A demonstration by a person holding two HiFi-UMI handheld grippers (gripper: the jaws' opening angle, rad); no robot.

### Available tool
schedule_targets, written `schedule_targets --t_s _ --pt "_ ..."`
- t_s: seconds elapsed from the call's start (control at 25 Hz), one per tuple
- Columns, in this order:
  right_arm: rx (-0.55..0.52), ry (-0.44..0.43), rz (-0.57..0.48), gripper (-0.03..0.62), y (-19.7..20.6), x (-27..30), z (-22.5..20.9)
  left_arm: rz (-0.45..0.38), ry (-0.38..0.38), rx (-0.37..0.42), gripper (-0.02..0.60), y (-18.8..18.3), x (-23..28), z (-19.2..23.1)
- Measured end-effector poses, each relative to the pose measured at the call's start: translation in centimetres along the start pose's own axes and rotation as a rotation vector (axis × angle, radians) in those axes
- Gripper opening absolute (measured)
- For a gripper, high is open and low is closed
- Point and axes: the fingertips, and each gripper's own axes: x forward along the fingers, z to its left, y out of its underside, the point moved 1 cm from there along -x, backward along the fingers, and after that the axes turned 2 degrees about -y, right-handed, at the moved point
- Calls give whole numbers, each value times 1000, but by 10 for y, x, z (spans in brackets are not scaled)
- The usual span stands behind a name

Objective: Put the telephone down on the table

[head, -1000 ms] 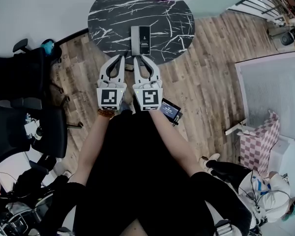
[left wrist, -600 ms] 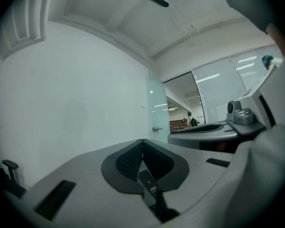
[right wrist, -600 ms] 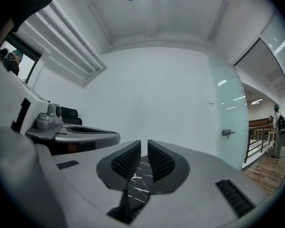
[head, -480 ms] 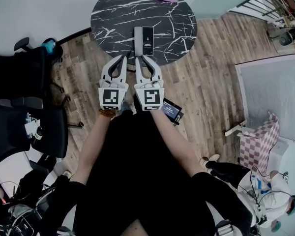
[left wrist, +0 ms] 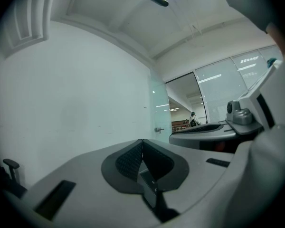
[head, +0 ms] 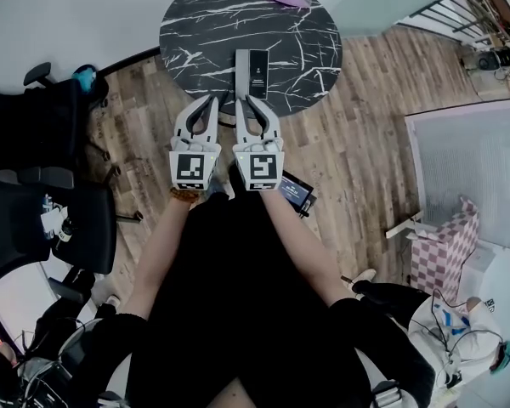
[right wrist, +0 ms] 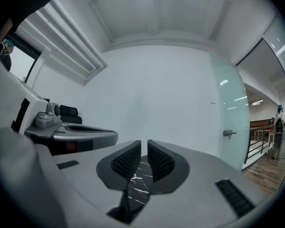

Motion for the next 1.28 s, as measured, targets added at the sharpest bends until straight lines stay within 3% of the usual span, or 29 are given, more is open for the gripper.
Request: schedule_targets --t_s 0.84,1.28 --pt "-20 -7 8 38 -5 10 4 -6 -27 -18 14 -1 -1 15" --pt "-33 -24 62 31 5 16 8 -9 -31 -43 14 1 -5 15"
